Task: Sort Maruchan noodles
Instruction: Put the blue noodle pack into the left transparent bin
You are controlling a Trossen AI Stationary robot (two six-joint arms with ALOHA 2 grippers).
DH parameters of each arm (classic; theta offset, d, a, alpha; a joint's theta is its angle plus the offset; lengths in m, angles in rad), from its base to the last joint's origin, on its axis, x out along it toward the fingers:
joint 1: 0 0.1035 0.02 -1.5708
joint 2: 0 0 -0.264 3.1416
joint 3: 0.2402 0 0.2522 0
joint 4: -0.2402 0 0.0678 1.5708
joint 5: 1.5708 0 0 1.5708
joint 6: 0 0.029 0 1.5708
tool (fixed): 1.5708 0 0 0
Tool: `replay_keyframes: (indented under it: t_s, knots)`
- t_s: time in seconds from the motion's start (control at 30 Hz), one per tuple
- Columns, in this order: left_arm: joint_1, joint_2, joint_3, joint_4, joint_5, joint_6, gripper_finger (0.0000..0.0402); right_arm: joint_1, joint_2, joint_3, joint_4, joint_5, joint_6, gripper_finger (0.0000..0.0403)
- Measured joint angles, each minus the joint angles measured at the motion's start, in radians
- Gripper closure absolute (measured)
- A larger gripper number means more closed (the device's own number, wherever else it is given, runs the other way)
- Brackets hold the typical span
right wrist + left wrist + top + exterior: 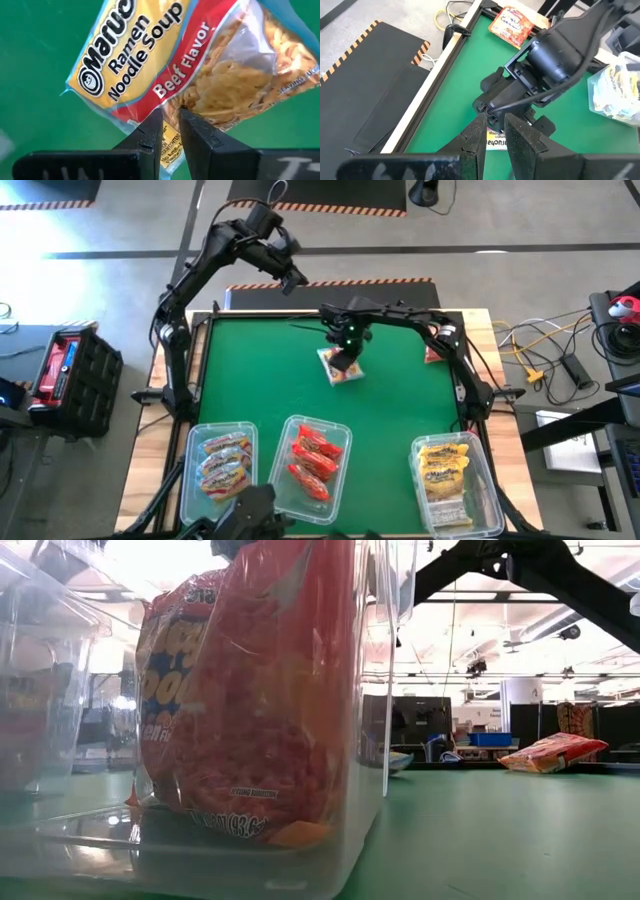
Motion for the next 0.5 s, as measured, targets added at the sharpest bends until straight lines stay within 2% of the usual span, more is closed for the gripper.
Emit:
replay_keyframes:
  t_s: [0.13,0.3,0.37,0.5]
  knots:
    - [0.000,-0.016,0.000,-0.006,-0.001,-0.012,0.0350,-0.005,-0.002,-0.052,0.028,-0.026,0.143,0.0344]
    - [0.000,-0.021,0.001,-0.008,-0.007,-0.013,0.0350,-0.023,-0.033,-0.052,0.030,-0.022,0.153,0.0344]
    - [0.000,-0.021,0.000,-0.012,-0.014,-0.013,0.0350,-0.027,-0.052,-0.048,0.037,-0.005,0.083,0.0344]
    - [-0.003,-0.021,0.000,-0.027,-0.016,-0.022,0.0350,-0.010,-0.090,-0.048,0.092,0.038,-0.246,0.0344]
